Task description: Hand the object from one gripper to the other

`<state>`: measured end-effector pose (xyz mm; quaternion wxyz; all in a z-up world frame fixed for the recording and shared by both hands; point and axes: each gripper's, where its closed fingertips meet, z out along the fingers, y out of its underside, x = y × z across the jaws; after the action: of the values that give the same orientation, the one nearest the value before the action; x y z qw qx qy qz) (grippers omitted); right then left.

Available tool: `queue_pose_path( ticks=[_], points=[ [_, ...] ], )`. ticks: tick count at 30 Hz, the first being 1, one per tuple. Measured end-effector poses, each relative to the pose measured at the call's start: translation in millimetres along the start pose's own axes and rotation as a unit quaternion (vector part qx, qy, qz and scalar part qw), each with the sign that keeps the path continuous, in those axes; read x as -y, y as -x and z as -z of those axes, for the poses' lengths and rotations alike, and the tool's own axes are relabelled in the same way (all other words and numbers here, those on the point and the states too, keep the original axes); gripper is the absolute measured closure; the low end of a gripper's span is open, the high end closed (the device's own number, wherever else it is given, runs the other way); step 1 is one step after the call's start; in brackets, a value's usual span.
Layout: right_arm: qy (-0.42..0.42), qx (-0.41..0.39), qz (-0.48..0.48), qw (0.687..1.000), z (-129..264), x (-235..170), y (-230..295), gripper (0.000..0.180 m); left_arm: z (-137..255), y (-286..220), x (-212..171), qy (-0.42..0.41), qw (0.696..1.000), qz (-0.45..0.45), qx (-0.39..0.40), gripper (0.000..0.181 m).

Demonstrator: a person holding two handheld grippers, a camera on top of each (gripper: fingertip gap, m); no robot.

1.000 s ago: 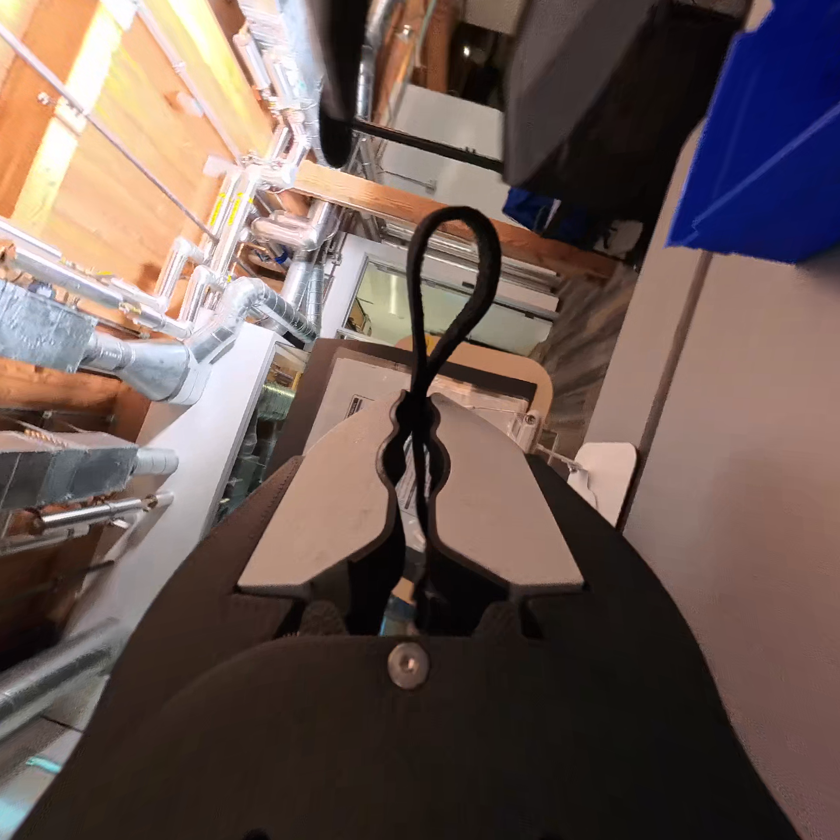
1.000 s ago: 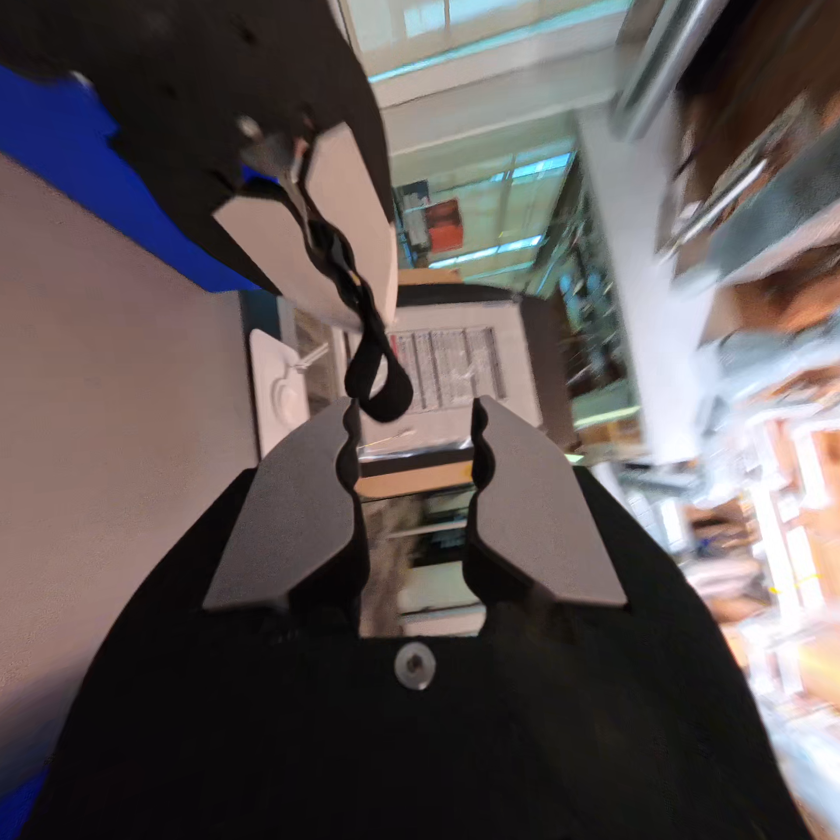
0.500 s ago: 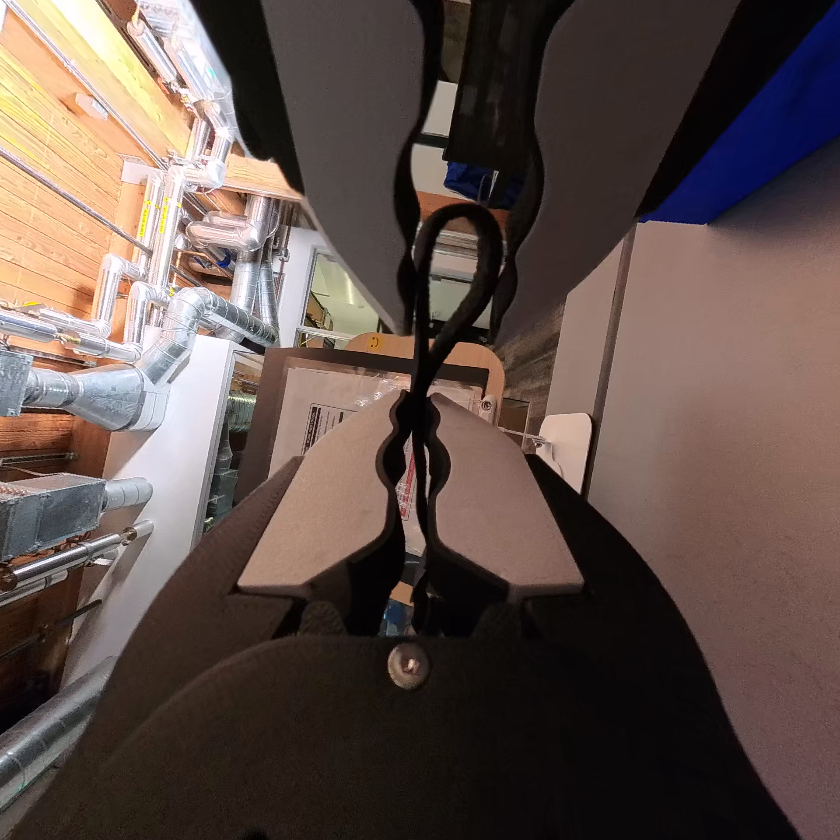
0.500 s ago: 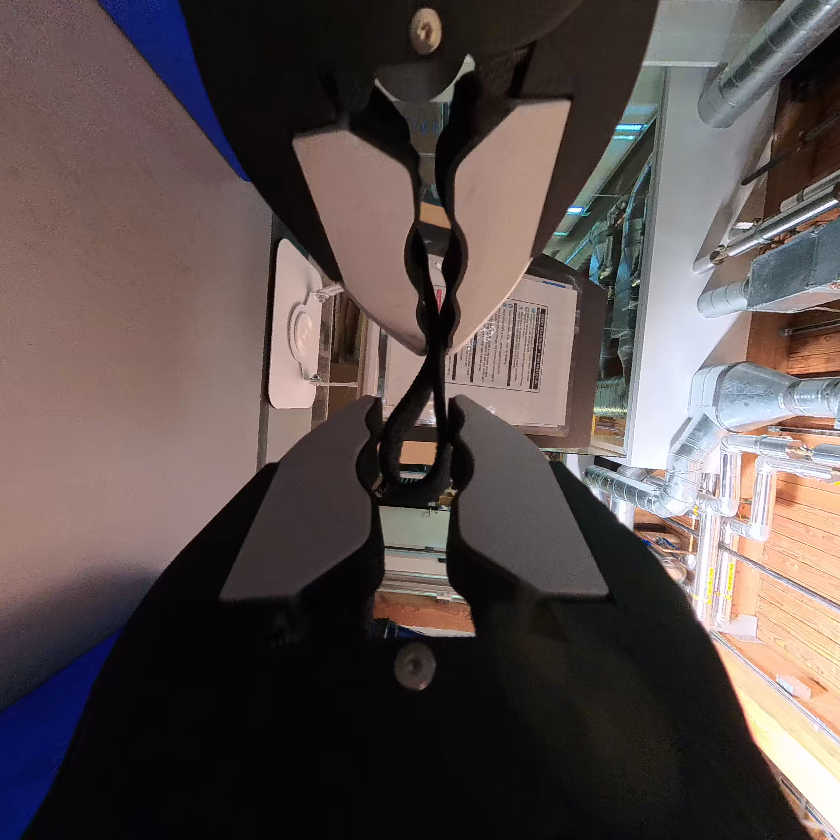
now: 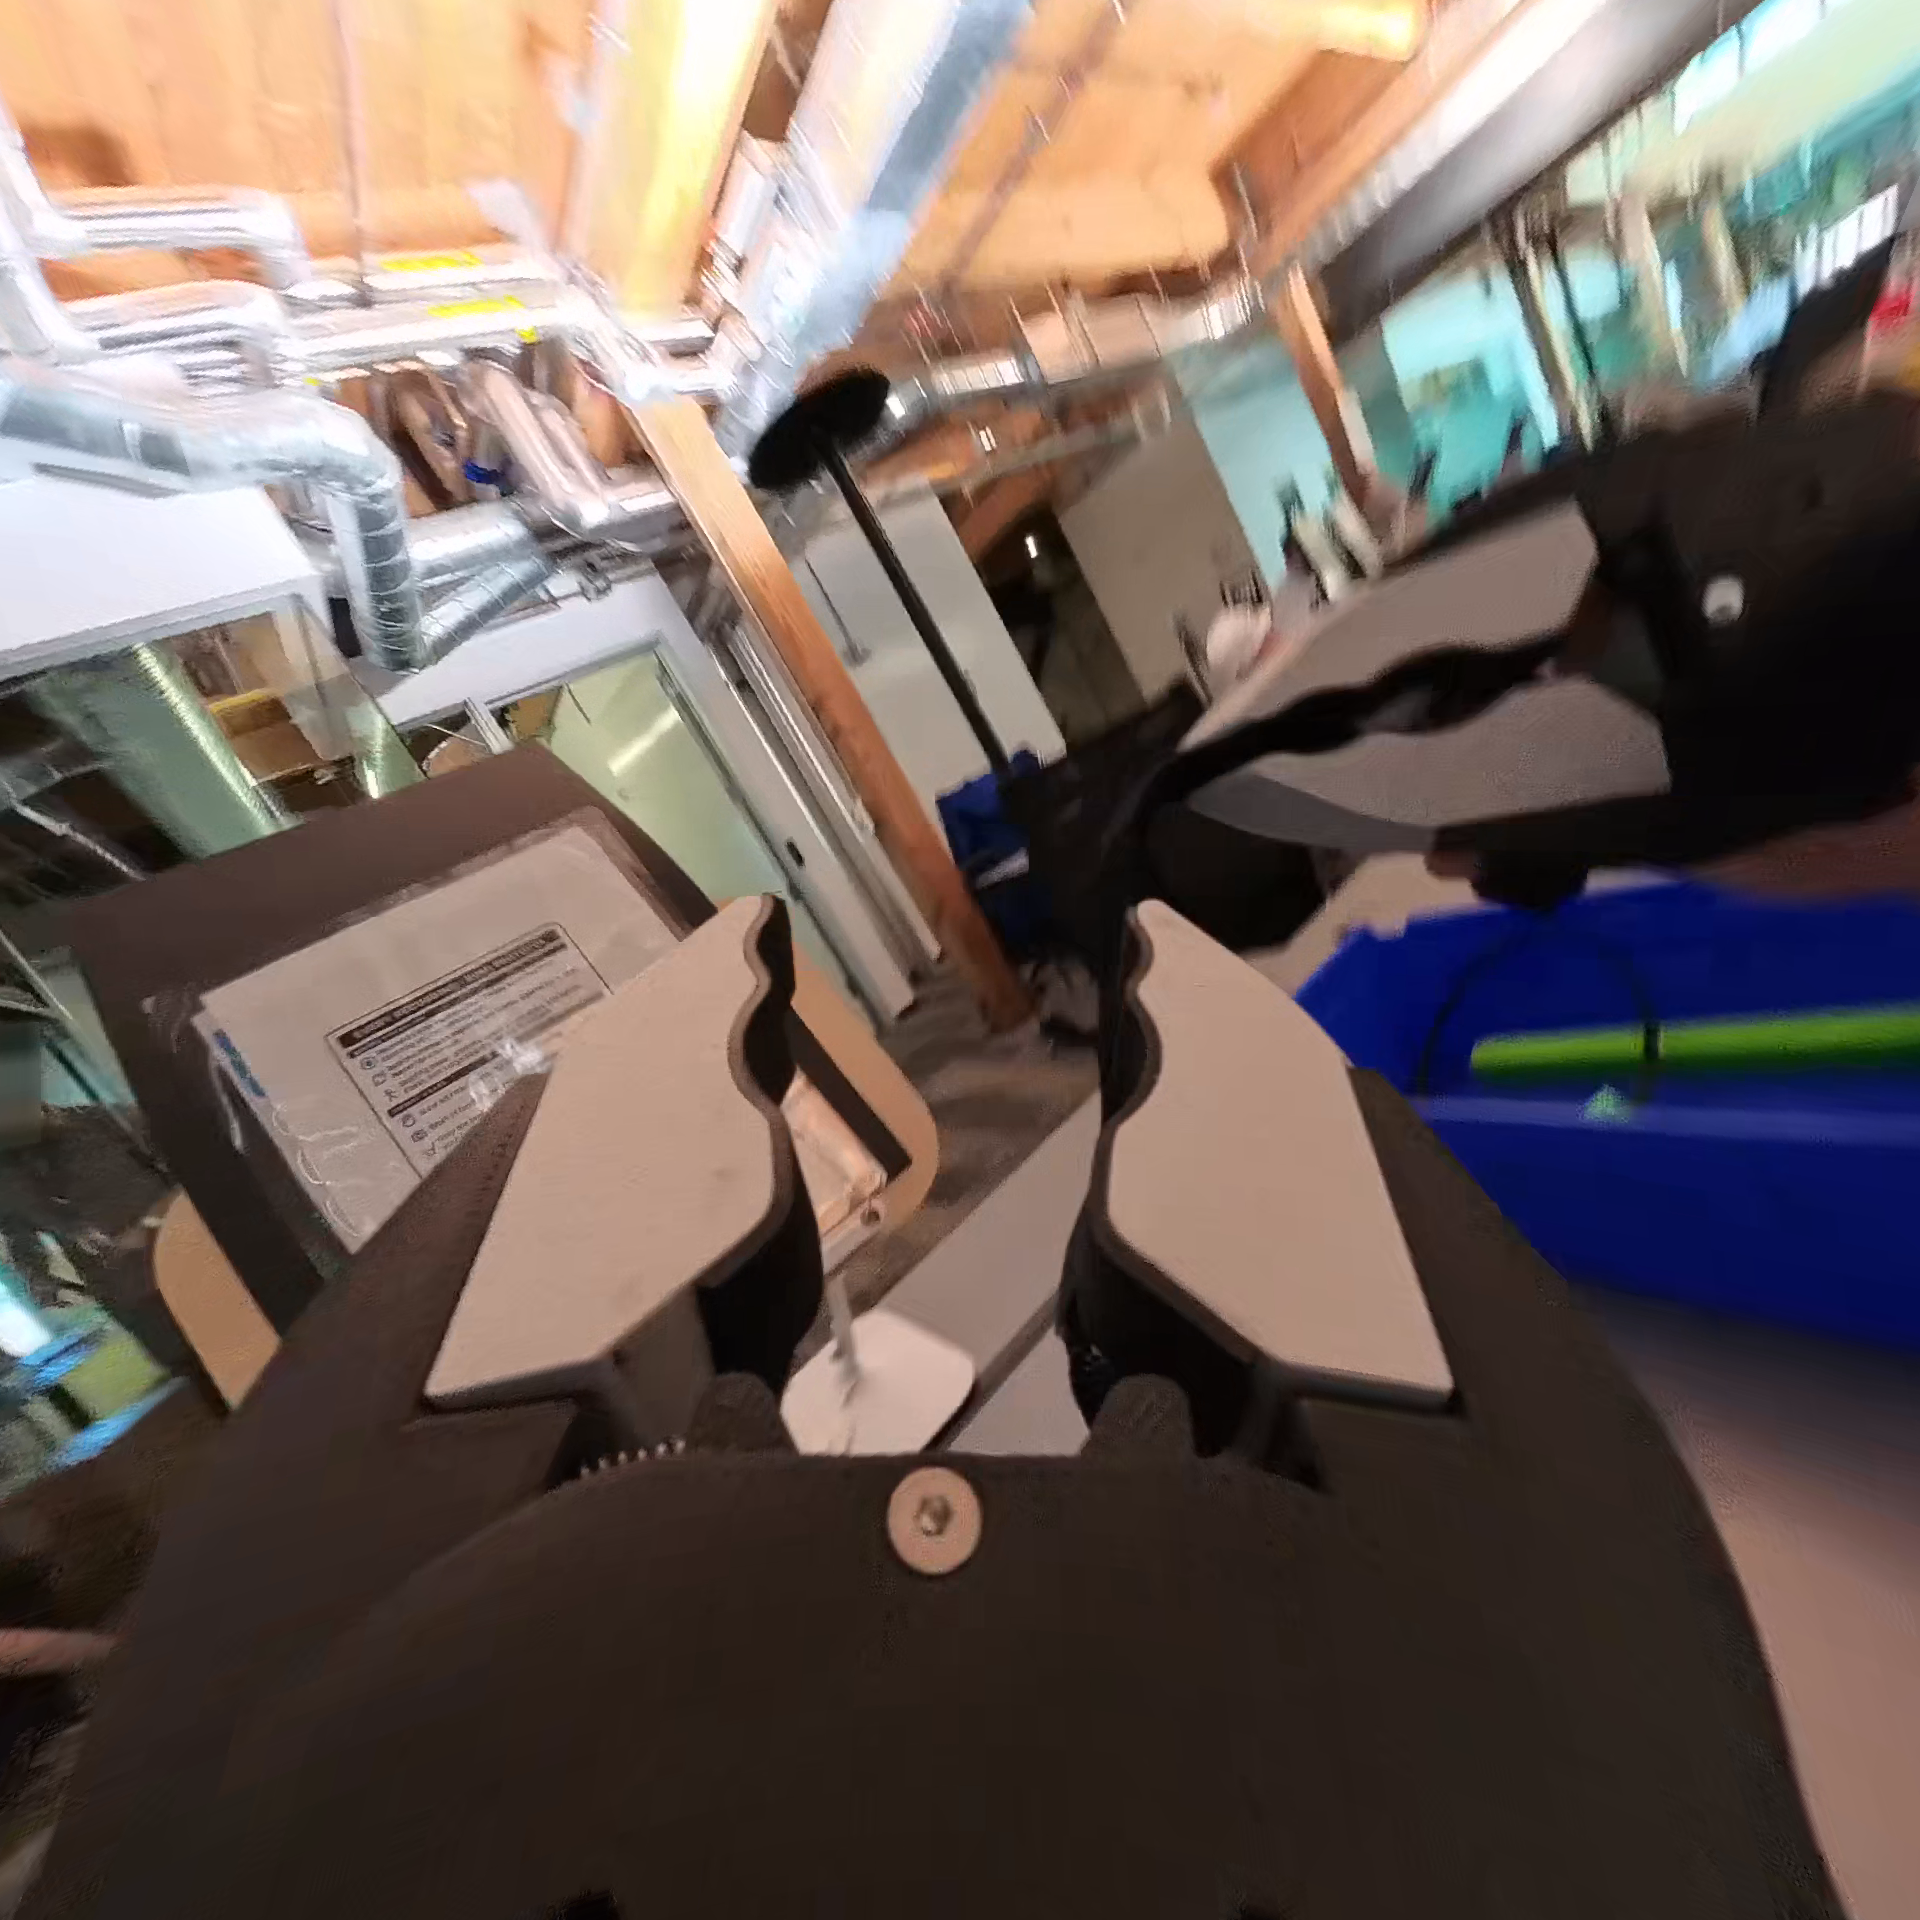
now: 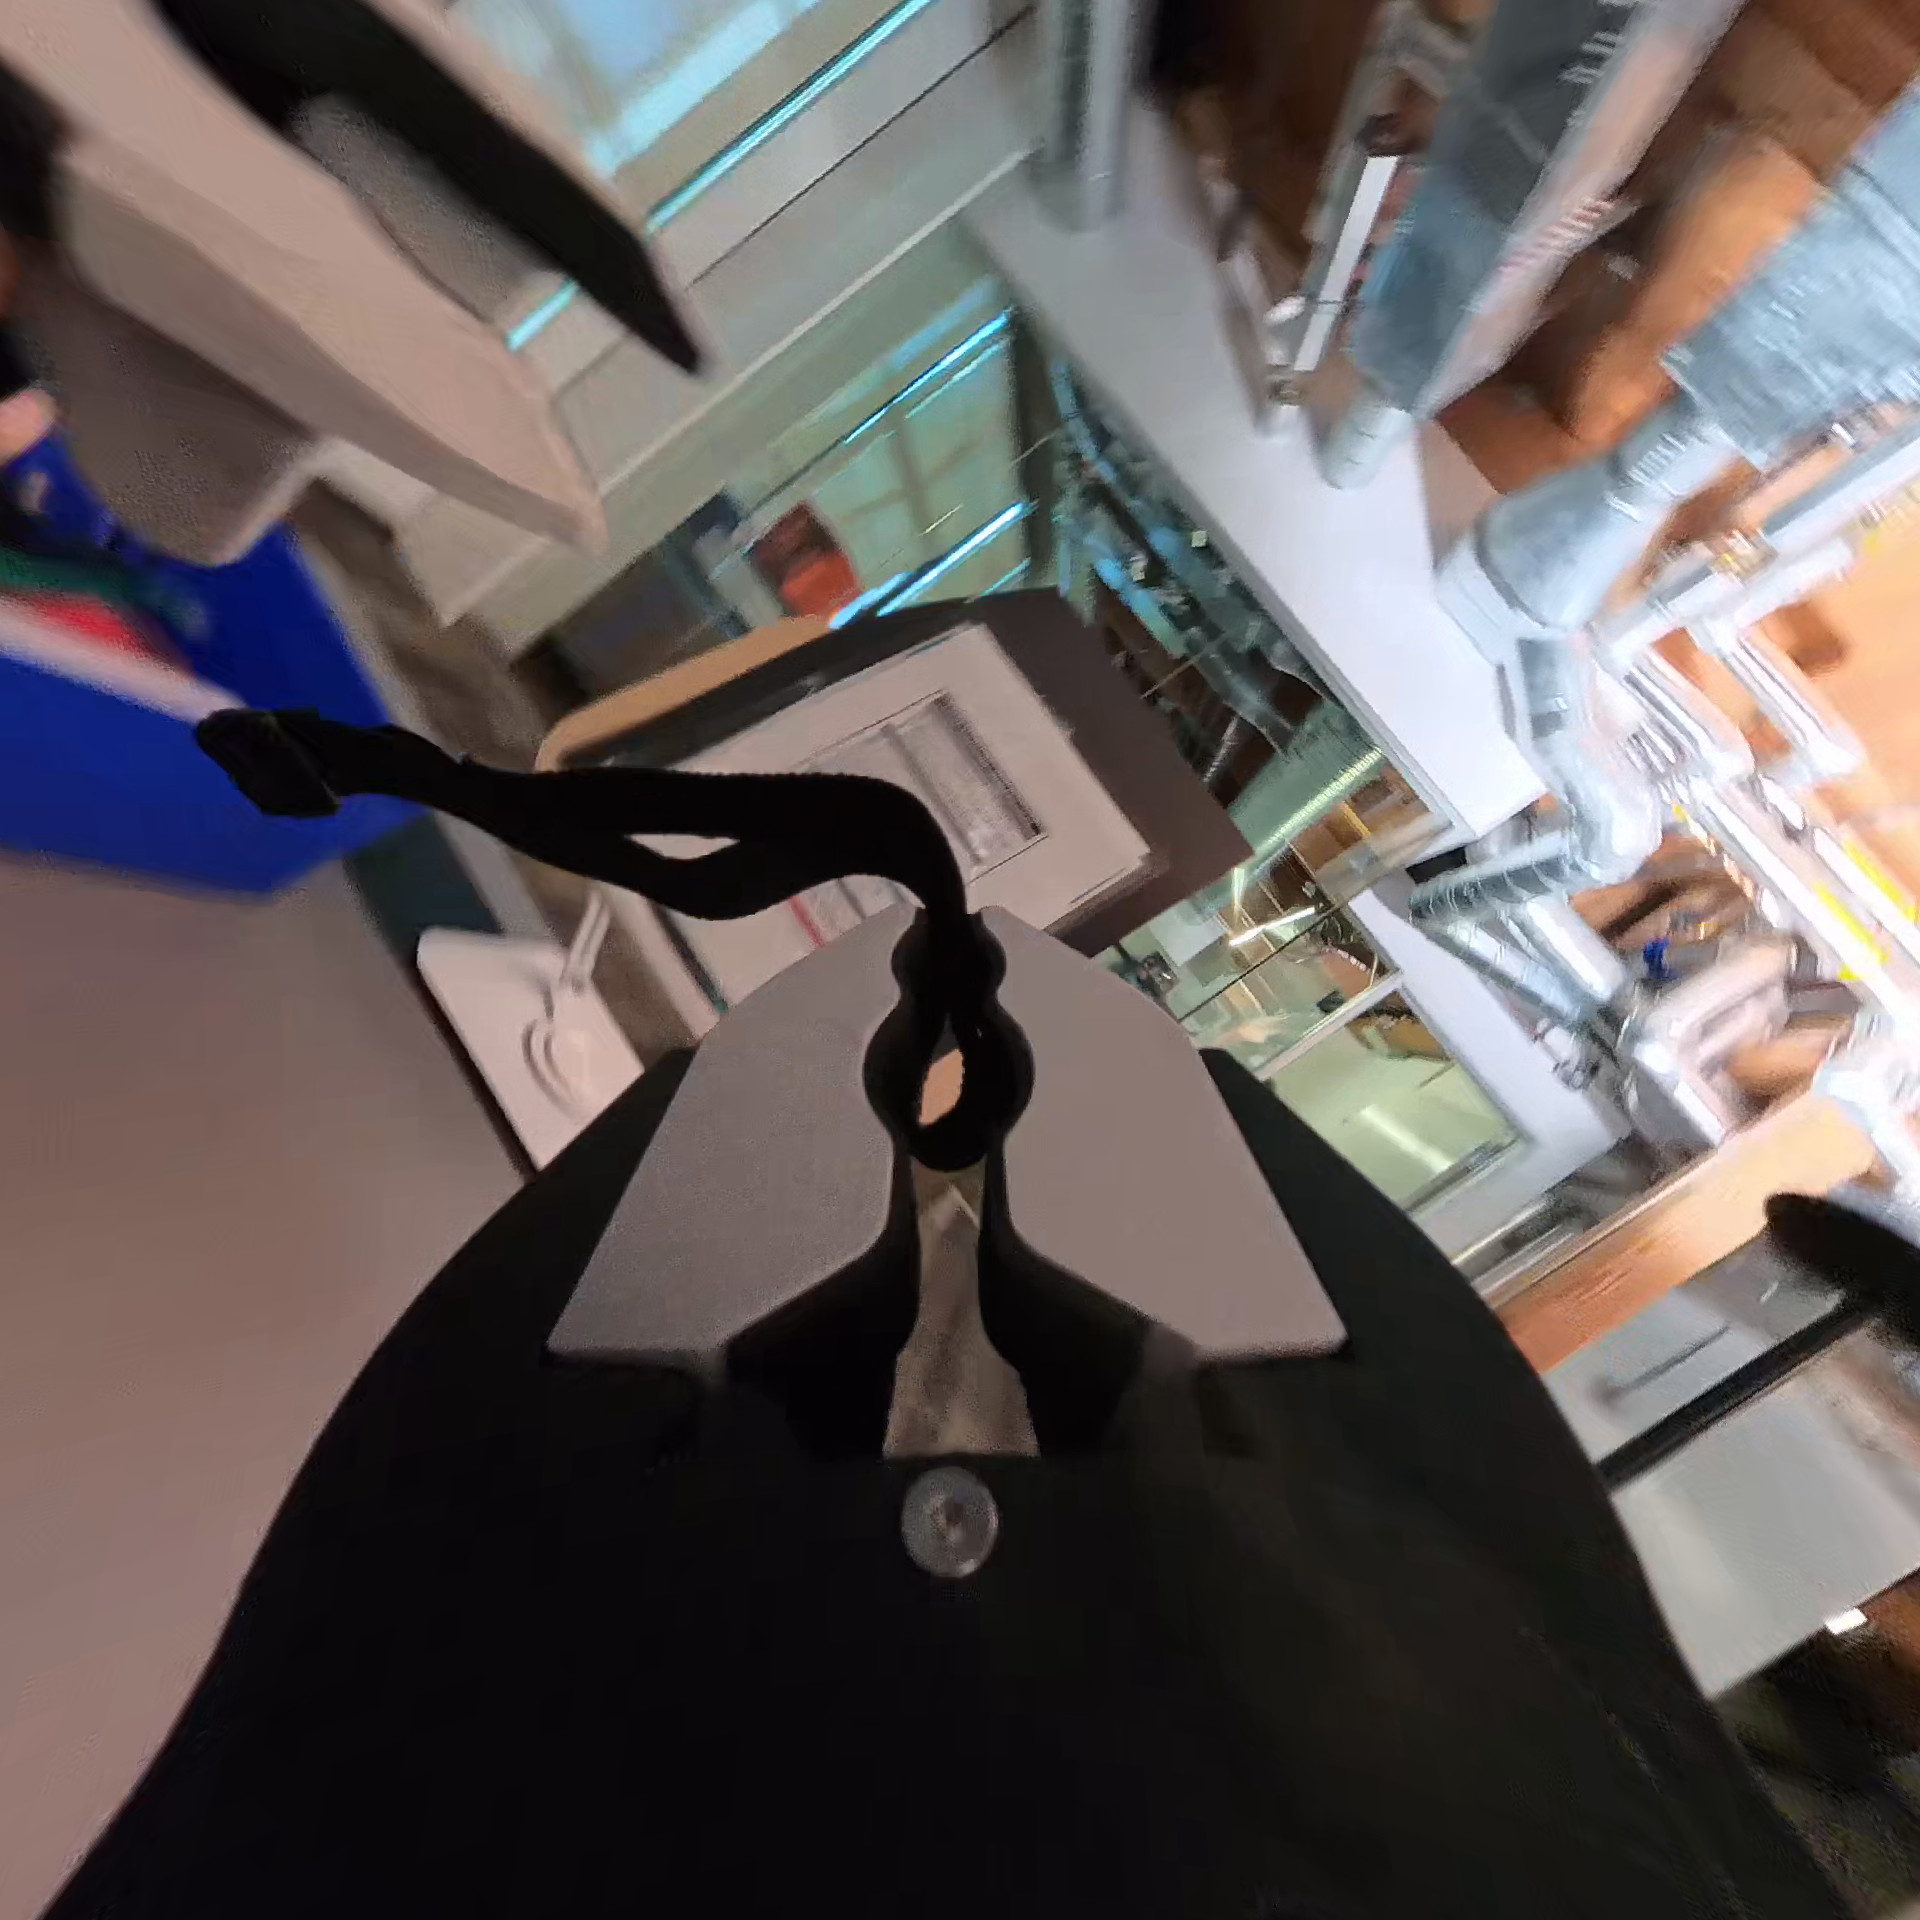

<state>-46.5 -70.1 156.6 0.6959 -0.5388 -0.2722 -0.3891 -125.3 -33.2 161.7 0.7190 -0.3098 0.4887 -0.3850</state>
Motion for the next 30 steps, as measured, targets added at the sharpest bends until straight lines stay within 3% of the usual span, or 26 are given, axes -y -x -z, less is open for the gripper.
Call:
queue_pose_path(
  ticks=[1,3,6,10,15,17,20,25,27,30],
  points=[
    [-0.014,-0.024,-0.049,0.998,2.1,1.0,-12.5,0.174,4.7,9.6,8.9,-0.022,0.999,0.026,0.014,0.122],
    [-0.046,-0.064,-0.159,0.984,8.3,0.6,-36.1,0.174,13.3,25.8,20.6,-0.053,0.996,0.062,0.037,0.121],
    [-0.105,-0.108,-0.336,0.930,20.7,-8.5,-65.5,0.174,21.7,42.1,28.6,-0.079,0.991,0.093,0.063,0.119],
    [-0.168,-0.100,-0.525,0.829,26.3,-29.6,-76.9,0.174,24.3,49.4,29.5,-0.094,0.984,0.134,0.070,0.117],
    [-0.225,-0.008,-0.707,0.670,14.4,-44.7,-61.7,0.174,11.9,39.0,11.9,-0.055,0.974,0.221,0.009,0.122],
    [-0.233,0.024,-0.756,0.612,9.1,-50.0,-52.7,0.174,6.5,38.2,-1.4,-0.028,0.964,0.265,-0.001,0.122],
    [-0.212,0.073,-0.805,0.550,-2.3,-55.4,-32.1,0.175,0.2,39.3,-24.3,0.017,0.943,0.333,-0.010,0.120],
    [-0.210,0.163,-0.862,0.431,-10.6,-45.6,-8.0,0.174,-7.5,20.5,-44.1,0.064,0.885,0.451,-0.096,0.119],
    [-0.211,0.181,-0.873,0.401,-11.3,-42.1,-3.0,0.174,-8.9,10.0,-44.8,0.070,0.864,0.481,-0.135,0.124],
    [-0.201,0.201,-0.876,0.391,-16.8,-37.5,9.2,0.174,-10.5,-0.3,-45.2,0.075,0.859,0.482,-0.157,0.129]
  ],
)
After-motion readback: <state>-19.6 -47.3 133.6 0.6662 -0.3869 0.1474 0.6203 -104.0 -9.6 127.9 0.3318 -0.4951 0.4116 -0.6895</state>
